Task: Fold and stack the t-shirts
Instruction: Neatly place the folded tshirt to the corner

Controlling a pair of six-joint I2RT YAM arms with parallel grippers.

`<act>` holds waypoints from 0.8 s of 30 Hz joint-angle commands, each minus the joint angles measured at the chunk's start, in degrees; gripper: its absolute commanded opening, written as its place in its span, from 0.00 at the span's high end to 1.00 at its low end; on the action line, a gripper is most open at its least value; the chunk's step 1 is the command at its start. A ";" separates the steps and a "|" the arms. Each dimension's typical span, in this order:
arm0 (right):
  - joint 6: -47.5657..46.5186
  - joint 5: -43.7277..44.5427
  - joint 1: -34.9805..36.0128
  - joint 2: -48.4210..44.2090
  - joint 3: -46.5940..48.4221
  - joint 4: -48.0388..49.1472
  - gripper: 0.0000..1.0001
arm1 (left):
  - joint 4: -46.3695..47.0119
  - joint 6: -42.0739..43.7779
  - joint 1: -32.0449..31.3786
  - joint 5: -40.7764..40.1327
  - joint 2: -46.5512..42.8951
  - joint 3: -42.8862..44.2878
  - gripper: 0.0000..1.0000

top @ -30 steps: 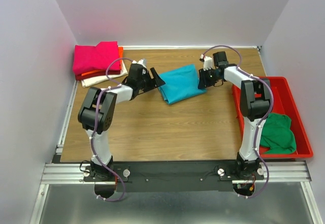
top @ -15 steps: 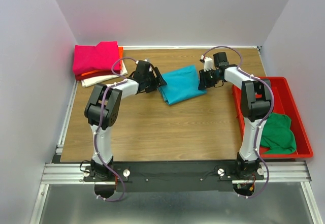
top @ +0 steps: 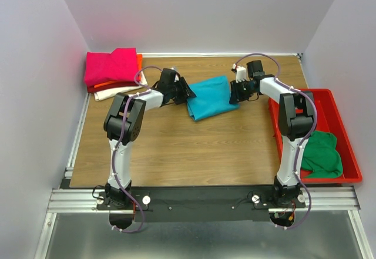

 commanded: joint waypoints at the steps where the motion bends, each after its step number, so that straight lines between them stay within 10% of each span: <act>1: 0.25 0.10 0.06 -0.18 -1.37 -2.61 0.63 | 3.65 0.72 -0.48 7.64 2.18 -3.37 0.46; 8: 0.25 -0.16 0.15 -1.15 -2.25 -2.61 0.63 | 14.92 0.19 -0.48 15.30 2.87 -5.74 0.67; 12: 0.07 -0.25 0.15 -1.59 -3.22 -2.61 0.63 | 19.49 0.71 -0.04 17.95 2.45 -6.88 1.00; 24: -4.32 0.10 0.15 -9.58 -4.28 -2.78 0.28 | -7.49 31.81 2.25 1.44 -9.86 -1.70 1.00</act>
